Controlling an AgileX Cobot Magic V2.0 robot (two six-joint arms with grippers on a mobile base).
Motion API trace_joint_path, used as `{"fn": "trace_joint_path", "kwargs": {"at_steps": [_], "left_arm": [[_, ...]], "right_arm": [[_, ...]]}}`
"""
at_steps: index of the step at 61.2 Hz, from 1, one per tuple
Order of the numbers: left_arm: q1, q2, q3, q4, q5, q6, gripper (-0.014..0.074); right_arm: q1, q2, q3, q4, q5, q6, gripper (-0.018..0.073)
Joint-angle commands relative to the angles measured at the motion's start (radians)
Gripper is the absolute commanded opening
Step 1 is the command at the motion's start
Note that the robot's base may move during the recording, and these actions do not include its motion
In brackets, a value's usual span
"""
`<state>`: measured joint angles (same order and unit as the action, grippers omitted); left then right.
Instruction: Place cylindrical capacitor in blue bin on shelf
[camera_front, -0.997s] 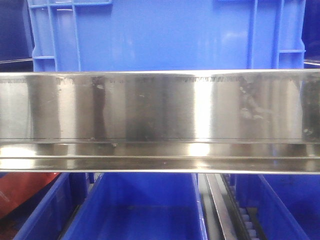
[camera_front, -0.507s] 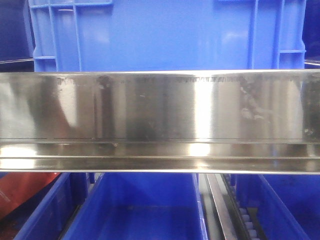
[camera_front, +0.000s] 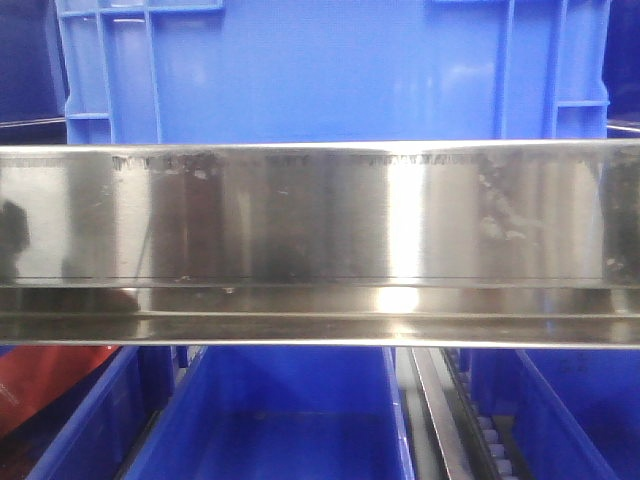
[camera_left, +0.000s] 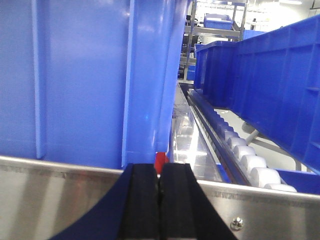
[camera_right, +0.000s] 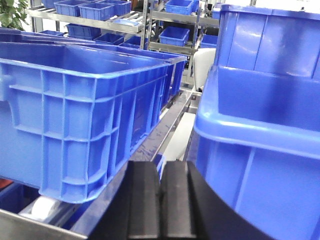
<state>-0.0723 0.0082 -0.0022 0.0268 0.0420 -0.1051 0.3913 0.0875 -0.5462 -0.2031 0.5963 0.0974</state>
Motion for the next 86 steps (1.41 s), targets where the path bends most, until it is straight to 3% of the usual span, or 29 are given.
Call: {"fn": "trace_joint_path", "kwargs": {"at_steps": [1,66,73,86], "left_arm": [[-0.004,-0.008,0.002,-0.005,-0.012,0.000,-0.0111],[-0.004,-0.008,0.002,-0.005,-0.015,0.000,-0.0111],[-0.004,-0.008,0.002,-0.005,-0.015,0.000,-0.0111],[-0.004,-0.008,0.002,-0.005,-0.015,0.000,-0.0111]], "right_arm": [[-0.002,-0.005,0.001,-0.012,-0.027,0.000,-0.0162],[-0.004,-0.005,0.010,0.014,-0.057,0.000,-0.0162],[-0.066,-0.005,0.027,0.097,-0.108,-0.023,-0.0162],[-0.263,-0.005,0.166,0.285,-0.269,-0.186,-0.0162]]}}
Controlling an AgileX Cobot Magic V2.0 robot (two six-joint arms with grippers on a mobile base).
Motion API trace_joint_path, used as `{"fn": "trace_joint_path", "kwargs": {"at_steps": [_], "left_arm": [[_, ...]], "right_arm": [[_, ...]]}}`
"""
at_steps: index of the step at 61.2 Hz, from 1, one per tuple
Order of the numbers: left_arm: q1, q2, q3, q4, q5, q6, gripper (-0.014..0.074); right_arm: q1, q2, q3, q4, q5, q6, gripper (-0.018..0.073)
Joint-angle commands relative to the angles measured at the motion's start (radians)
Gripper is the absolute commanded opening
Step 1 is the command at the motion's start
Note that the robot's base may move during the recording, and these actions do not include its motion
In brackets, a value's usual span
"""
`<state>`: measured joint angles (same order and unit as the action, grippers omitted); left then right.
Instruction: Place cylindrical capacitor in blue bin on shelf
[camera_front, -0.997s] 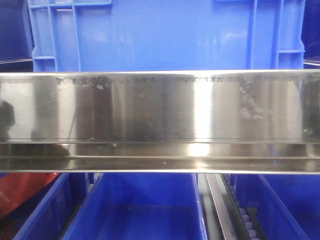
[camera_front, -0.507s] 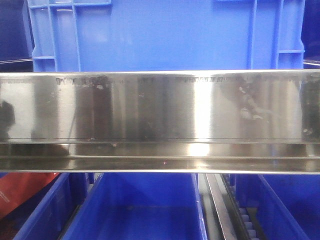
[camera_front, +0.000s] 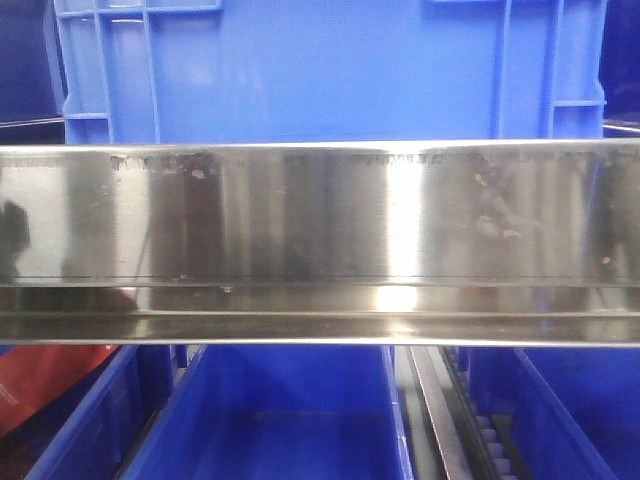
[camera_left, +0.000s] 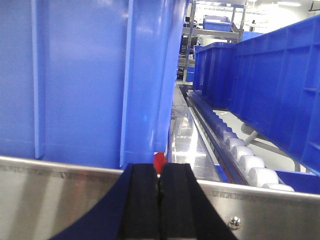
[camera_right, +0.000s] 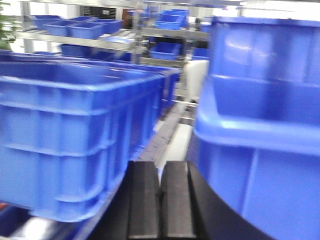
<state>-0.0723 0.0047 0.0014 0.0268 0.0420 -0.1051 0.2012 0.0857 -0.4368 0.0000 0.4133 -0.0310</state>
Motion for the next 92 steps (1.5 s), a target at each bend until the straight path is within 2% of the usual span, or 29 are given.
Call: {"fn": "trace_joint_path", "kwargs": {"at_steps": [1,11,30,34,37,40,49,92], "left_arm": [[-0.004,-0.005,-0.001,-0.005,-0.015,0.000,-0.0111],[-0.004,-0.005,-0.001,-0.005,-0.015,0.000,-0.0111],[-0.004,-0.005,-0.001,-0.005,-0.015,0.000,-0.0111],[-0.004,-0.005,-0.001,-0.005,-0.015,0.000,-0.0111],[-0.004,-0.005,-0.001,-0.005,-0.015,0.000,-0.0111],[-0.004,-0.005,-0.001,-0.005,-0.015,0.000,-0.0111],[-0.004,-0.005,-0.001,-0.005,-0.015,0.000,-0.0111],[-0.004,-0.005,-0.001,-0.005,-0.015,0.000,-0.0111]], "right_arm": [[-0.086,-0.004,0.073,0.091,-0.099,-0.058,-0.0162],[-0.180,-0.013,0.185,0.146,-0.175,-0.058,-0.0162],[-0.218,-0.086,0.387,0.144,-0.245,-0.058,-0.0162],[-0.218,-0.086,0.437,0.144,-0.302,-0.058,-0.0162],[-0.218,-0.086,0.437,0.144,-0.343,-0.058,-0.0162],[-0.218,-0.086,0.437,0.142,-0.302,-0.058,-0.0162],[-0.218,-0.086,0.437,0.114,-0.308,-0.058,-0.0162],[-0.218,-0.086,0.437,0.114,-0.310,-0.058,-0.0162]]}}
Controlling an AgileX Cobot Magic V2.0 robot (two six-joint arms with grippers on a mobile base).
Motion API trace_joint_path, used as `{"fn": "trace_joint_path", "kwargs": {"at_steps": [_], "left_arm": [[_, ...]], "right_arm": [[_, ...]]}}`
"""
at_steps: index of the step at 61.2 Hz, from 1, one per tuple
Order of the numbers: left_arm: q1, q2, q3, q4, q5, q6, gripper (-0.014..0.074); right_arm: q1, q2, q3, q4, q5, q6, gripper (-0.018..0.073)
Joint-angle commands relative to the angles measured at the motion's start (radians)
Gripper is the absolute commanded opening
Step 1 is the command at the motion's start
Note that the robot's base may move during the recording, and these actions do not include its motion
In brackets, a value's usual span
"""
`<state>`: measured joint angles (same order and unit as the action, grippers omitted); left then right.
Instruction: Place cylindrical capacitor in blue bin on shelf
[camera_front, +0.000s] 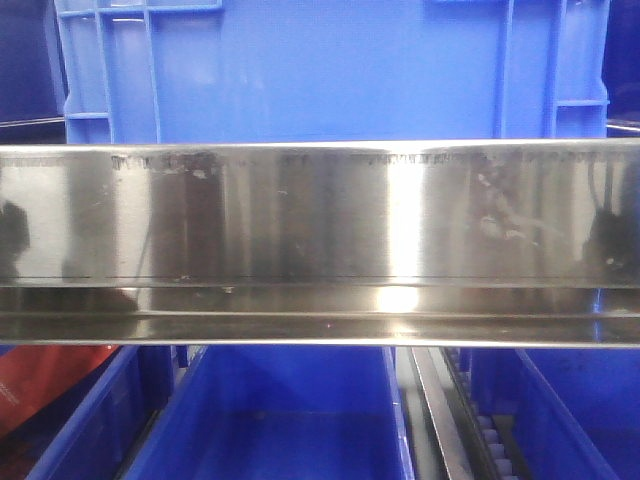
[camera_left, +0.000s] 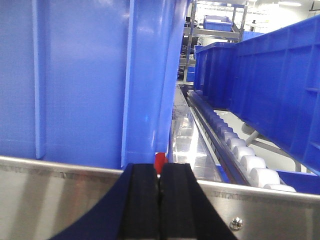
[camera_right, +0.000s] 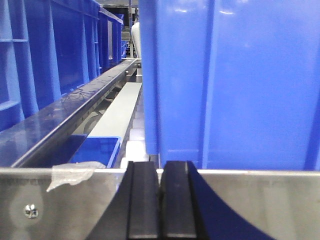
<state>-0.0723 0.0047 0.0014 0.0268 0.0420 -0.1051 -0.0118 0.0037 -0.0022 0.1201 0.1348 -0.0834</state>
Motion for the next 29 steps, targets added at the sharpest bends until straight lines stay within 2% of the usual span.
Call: {"fn": "trace_joint_path", "kwargs": {"at_steps": [1,29], "left_arm": [[-0.004,-0.005,-0.001,-0.005,-0.015,0.000,-0.0111],[-0.004,-0.005,-0.001,-0.005,-0.015,0.000,-0.0111]], "right_arm": [[-0.005,-0.004,0.002,-0.006,-0.032,-0.005,-0.0162],[-0.005,-0.004,0.002,-0.006,-0.032,-0.005,-0.0162]]}}
